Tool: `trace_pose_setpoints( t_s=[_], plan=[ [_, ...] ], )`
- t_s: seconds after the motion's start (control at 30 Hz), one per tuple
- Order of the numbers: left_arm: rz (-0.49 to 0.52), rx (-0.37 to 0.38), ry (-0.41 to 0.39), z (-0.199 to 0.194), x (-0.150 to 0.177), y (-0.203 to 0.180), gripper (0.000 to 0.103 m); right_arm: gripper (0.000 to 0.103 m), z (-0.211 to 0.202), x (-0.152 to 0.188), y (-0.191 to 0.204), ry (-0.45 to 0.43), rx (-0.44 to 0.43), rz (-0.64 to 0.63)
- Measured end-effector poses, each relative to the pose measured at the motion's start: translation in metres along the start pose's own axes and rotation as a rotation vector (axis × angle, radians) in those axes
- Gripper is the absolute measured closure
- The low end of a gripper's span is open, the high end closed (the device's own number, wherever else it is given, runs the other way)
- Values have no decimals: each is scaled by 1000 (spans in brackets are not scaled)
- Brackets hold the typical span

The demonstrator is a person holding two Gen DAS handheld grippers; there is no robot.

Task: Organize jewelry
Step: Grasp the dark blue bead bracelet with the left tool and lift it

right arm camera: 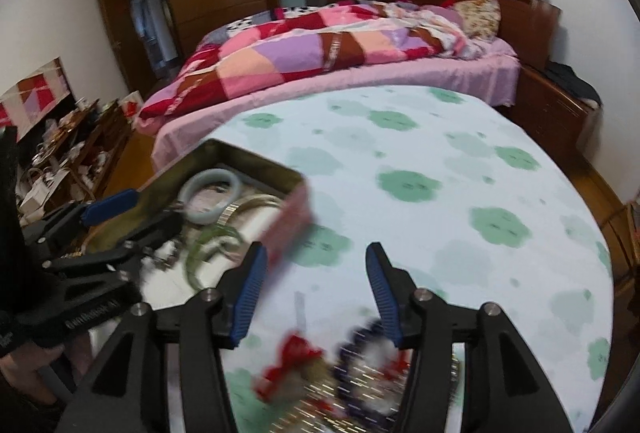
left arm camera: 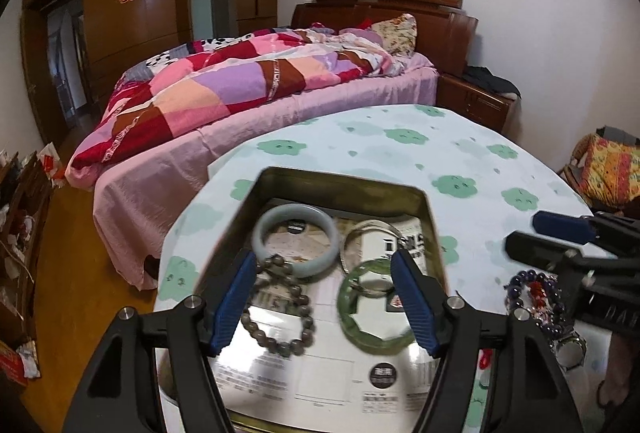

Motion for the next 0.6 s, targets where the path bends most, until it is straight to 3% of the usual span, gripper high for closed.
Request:
trace_pose_setpoints(
  t_s=[0.33, 0.6],
  plan=[
    [58, 60, 4, -5, 4, -37, 33, 47, -29, 33, -82, 25, 135, 122],
    [126, 120, 0, -15, 7, -79, 33, 47, -47, 57, -100, 50, 152, 141]
  ],
)
Point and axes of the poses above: each gripper's, at about its wrist camera, not at the fingertips, and z roughly the way its jaws point, y to its left, x to its underside, the point moved 10 cm from there along z, roughly the way its jaws point, and after that the axes turned 9 degrees about -y, right-handed, at the moved point
